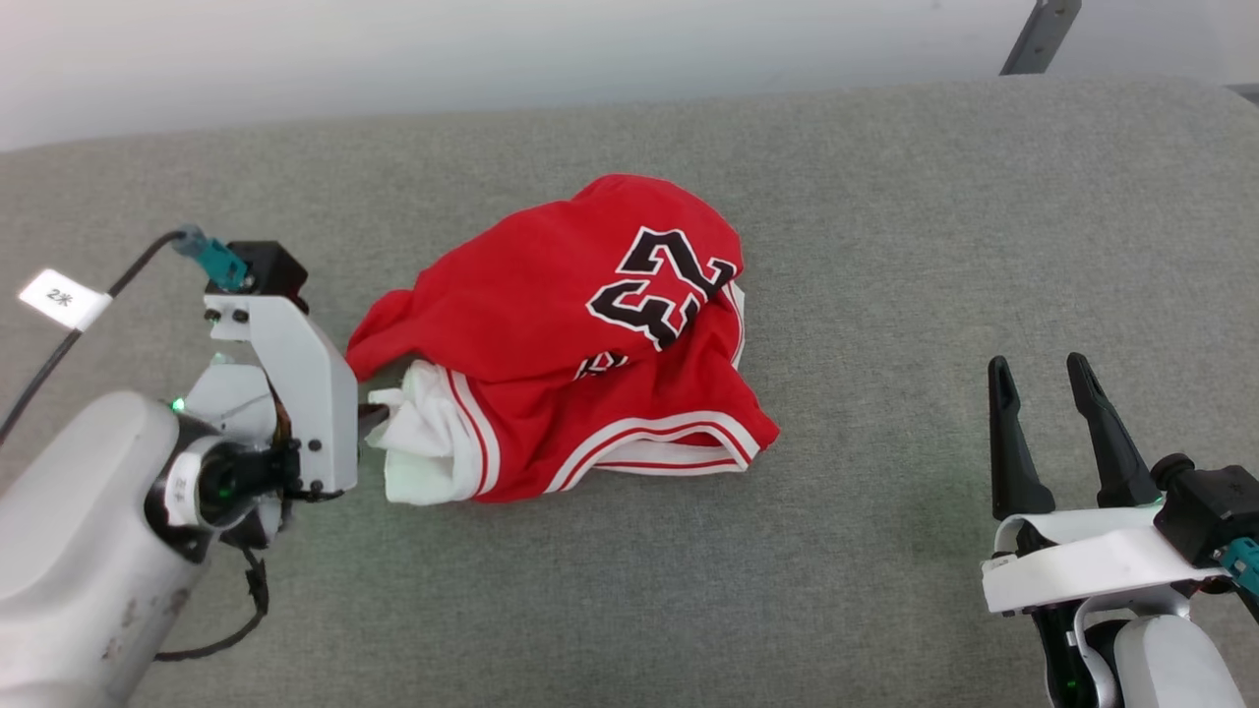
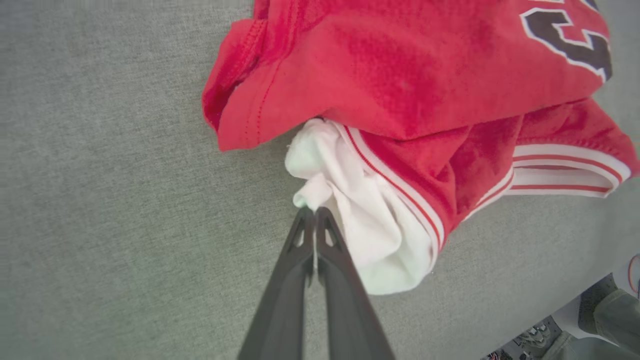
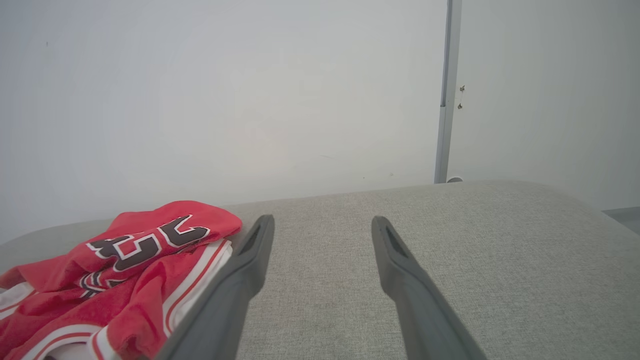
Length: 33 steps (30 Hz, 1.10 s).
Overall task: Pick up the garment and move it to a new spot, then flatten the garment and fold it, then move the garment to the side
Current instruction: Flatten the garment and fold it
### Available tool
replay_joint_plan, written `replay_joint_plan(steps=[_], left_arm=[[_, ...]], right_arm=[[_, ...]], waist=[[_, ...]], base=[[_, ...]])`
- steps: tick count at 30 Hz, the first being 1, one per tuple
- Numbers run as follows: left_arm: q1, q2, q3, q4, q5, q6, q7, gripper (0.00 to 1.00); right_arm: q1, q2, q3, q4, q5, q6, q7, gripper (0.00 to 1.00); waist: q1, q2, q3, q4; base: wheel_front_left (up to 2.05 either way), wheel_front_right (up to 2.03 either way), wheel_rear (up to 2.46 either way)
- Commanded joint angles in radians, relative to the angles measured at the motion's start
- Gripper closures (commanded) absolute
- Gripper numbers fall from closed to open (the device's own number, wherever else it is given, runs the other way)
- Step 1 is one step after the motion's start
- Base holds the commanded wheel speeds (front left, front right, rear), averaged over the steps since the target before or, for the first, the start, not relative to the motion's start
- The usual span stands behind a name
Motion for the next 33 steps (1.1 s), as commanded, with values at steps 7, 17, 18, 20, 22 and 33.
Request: replay_joint_plan(steps=[7, 17, 18, 20, 22, 33], left_arm=[[0.043, 0.064, 0.012, -0.091, 0.022, 0.057, 0.006, 1.00], [0.155, 0.186, 0.065, -0.103, 0.014, 0.148, -0.018, 1.00], [0.169, 0.196, 0.074, -0.100, 0.008, 0.158, -0.024, 1.00], [0.203, 0.214, 0.084, -0.094, -0.002, 0.171, -0.032, 1.00], [0.237, 0.233, 0.097, -0.082, -0.013, 0.187, -0.039, 1.00], [0.361, 0.224, 0.118, 0.051, -0.058, 0.194, -0.094, 1.00]], right_arm=[[0.011, 0.001, -0.002, 0.001, -0.008, -0.001, -0.005, 0.00], [0.027, -0.008, -0.021, -0.002, -0.014, -0.001, -0.005, 0.00], [0.030, -0.009, -0.021, -0.003, -0.014, -0.001, -0.005, 0.00], [0.033, -0.011, -0.022, -0.002, -0.015, -0.001, -0.005, 0.00], [0.038, -0.012, -0.020, -0.001, -0.016, -0.001, -0.005, 0.00], [0.054, -0.016, -0.007, 0.004, -0.010, -0.001, -0.005, 0.00]], waist=[[0.0000, -0.0001, -0.018, 0.010], [0.0000, -0.0001, -0.054, 0.035], [0.0000, -0.0001, -0.056, 0.037], [0.0000, -0.0001, -0.062, 0.042], [0.0000, -0.0001, -0.067, 0.045], [0.0000, -0.0001, -0.092, 0.052]], base=[[0.00, 0.00, 0.00], [0.00, 0.00, 0.00], [0.00, 0.00, 0.00], [0.00, 0.00, 0.00], [0.00, 0.00, 0.00], [0.00, 0.00, 0.00]])
